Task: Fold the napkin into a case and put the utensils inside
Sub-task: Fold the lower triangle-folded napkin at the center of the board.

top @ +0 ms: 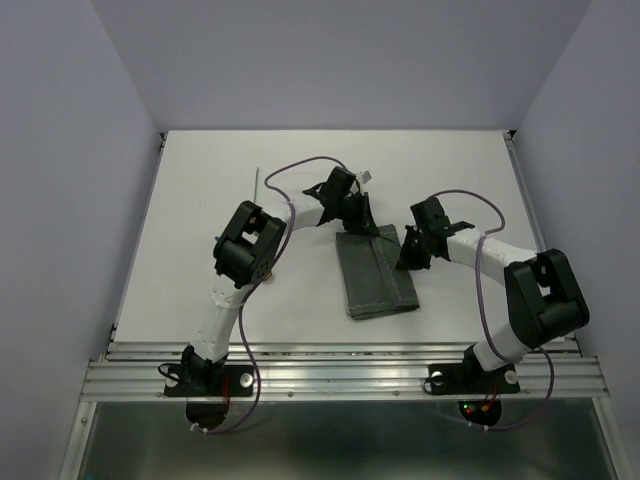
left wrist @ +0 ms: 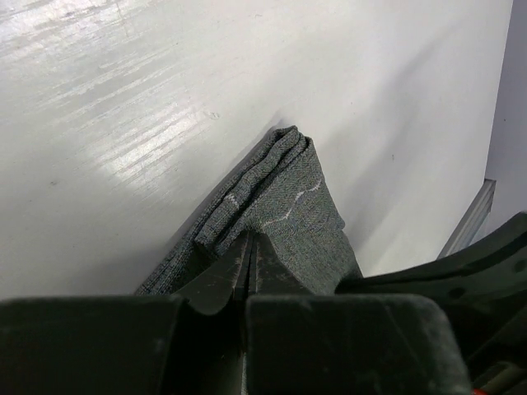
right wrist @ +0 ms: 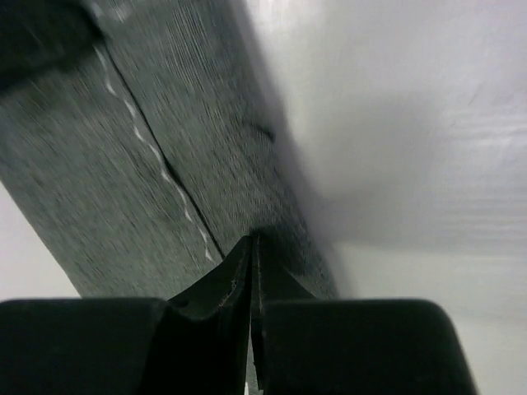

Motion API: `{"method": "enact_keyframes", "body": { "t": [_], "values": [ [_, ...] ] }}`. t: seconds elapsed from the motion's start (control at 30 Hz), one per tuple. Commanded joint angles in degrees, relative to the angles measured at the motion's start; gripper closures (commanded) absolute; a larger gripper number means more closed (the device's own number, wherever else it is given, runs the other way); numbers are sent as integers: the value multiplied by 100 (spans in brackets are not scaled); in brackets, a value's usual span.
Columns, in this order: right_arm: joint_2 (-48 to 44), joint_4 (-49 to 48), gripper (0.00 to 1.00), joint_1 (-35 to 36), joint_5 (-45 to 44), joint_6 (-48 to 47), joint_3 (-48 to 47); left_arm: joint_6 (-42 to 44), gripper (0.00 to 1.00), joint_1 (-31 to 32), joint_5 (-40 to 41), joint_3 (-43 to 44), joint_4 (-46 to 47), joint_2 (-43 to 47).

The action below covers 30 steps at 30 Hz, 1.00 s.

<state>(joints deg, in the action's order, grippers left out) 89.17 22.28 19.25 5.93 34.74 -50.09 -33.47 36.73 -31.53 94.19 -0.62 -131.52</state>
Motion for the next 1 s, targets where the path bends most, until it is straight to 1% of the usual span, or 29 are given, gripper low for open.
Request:
{"method": "enact_keyframes", "body": {
  "t": [0.0, 0.13, 0.27, 0.3, 0.37, 0.47, 0.57, 0.7, 0.8, 0.9, 0.97],
  "values": [
    [-163, -251, 94, 298, 66, 331, 559, 324, 98, -61, 402, -217, -535, -14],
    [-92, -269, 95, 422, 39, 332, 781, 350, 98, -105, 428, -243, -553, 13],
    [-715, 152, 94, 422, -180, 217, 667, 411, 98, -131, 463, -217, -614, 30],
    [-1003, 380, 93, 422, -285, 191, 641, 412, 98, -140, 455, -191, -623, 22],
    [-1243, 670, 93, 422, -312, 200, 623, 447, 98, -149, 446, -156, -649, -5],
    [-1621, 856, 93, 475, -233, 366, 763, 464, 98, -166, 455, -103, -676, -40],
    [-1902, 927, 93, 703, -233, 647, 1079, 465, 98, -175, 455, -85, -702, -57],
    [-2000, 743, 93, 949, -216, 1043, 1580, 473, 98, -184, 455, -85, -711, -84],
    [-1737, 400, 93, 1011, -172, 1105, 1975, 473, 98, -184, 455, -77, -711, -110],
    [-1586, 487, 94, 1063, -215, 1009, 1933, 482, 98, -184, 437, -59, -711, -119],
    [-1883, 706, 94, 1064, -329, 947, 1740, 508, 98, -184, 446, -41, -738, -119]
  ]
}}
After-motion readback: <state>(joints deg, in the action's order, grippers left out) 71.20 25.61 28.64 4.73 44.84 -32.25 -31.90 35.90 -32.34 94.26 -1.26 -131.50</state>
